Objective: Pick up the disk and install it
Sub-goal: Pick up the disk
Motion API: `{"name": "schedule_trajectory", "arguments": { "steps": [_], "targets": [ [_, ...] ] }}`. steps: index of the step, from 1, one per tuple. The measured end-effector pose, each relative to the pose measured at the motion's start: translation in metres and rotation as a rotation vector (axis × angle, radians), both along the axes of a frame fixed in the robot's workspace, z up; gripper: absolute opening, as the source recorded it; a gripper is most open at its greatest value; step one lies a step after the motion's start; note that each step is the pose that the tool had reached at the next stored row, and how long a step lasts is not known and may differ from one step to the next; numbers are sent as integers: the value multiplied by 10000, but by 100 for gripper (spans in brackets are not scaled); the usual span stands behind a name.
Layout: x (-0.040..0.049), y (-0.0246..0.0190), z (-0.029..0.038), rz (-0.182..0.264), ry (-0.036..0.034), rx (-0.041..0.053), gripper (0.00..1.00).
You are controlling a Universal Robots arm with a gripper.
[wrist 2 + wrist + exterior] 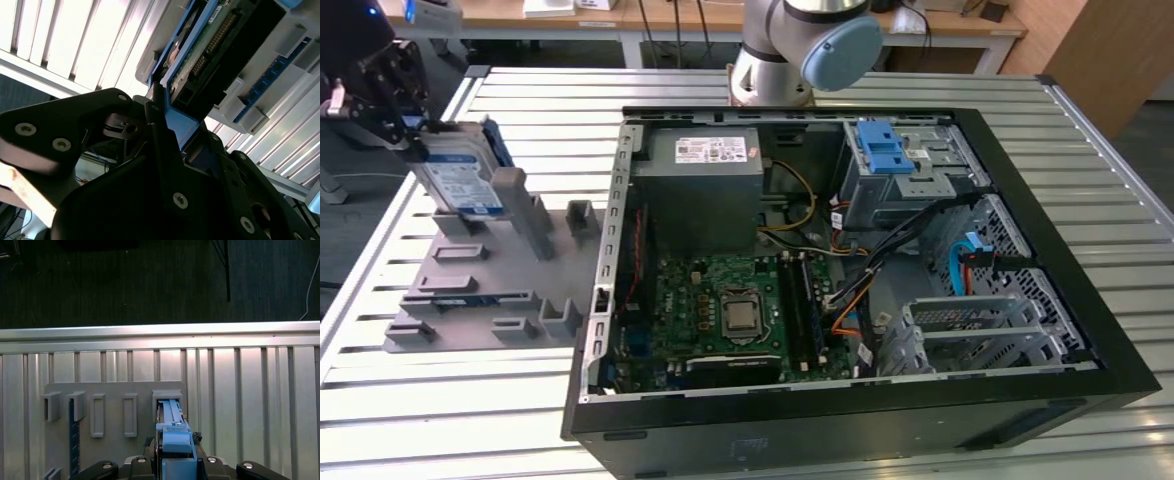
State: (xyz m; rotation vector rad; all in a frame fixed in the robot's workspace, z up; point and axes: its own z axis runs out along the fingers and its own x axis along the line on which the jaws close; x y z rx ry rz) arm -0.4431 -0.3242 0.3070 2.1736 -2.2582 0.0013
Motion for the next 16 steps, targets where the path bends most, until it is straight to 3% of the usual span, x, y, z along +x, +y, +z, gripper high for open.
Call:
{"name": "schedule_trajectory", "arguments": {
  "steps": [16],
  "targets": [
    [0, 0, 106, 0, -1, 1, 36]
  ]
}}
